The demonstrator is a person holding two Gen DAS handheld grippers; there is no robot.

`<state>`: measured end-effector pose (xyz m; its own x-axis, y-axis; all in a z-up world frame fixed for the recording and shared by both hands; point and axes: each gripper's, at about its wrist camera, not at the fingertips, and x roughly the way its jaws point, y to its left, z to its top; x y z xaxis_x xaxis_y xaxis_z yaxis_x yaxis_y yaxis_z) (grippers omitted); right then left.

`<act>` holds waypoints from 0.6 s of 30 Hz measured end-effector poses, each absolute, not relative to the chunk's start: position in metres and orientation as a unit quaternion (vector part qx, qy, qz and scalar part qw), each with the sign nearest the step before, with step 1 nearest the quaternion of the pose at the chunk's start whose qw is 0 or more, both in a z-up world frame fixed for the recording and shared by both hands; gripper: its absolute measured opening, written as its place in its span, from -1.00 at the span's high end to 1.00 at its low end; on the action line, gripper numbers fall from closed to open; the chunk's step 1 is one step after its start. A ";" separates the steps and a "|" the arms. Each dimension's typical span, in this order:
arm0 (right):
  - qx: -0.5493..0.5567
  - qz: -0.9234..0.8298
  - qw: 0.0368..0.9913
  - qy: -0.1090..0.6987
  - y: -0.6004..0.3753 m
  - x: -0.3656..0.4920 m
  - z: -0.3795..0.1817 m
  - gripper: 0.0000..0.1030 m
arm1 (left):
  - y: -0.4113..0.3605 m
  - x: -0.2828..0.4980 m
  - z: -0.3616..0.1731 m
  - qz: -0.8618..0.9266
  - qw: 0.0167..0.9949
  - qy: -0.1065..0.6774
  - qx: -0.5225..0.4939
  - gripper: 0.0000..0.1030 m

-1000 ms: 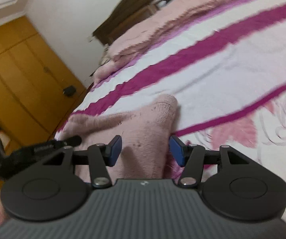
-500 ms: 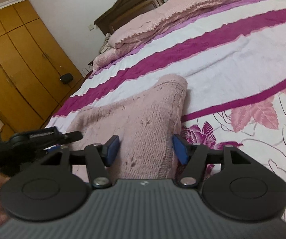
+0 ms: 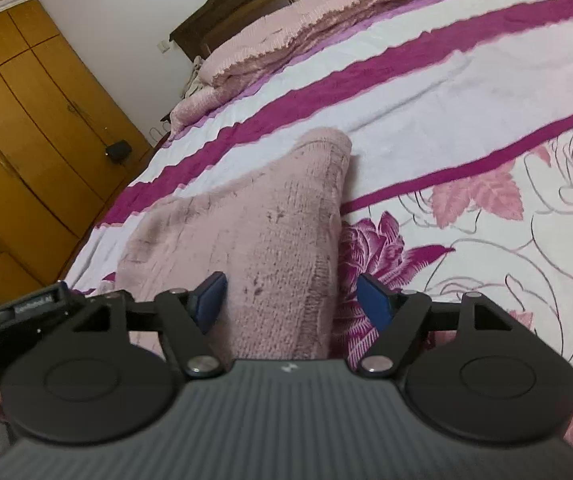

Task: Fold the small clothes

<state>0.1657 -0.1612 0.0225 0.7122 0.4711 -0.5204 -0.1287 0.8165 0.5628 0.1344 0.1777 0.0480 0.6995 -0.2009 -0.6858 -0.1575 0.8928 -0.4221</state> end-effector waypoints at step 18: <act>0.294 0.252 0.855 0.345 -0.163 0.177 -0.002 -0.58 | 0.166 0.124 0.024 -0.081 0.893 0.374 -0.237 -0.73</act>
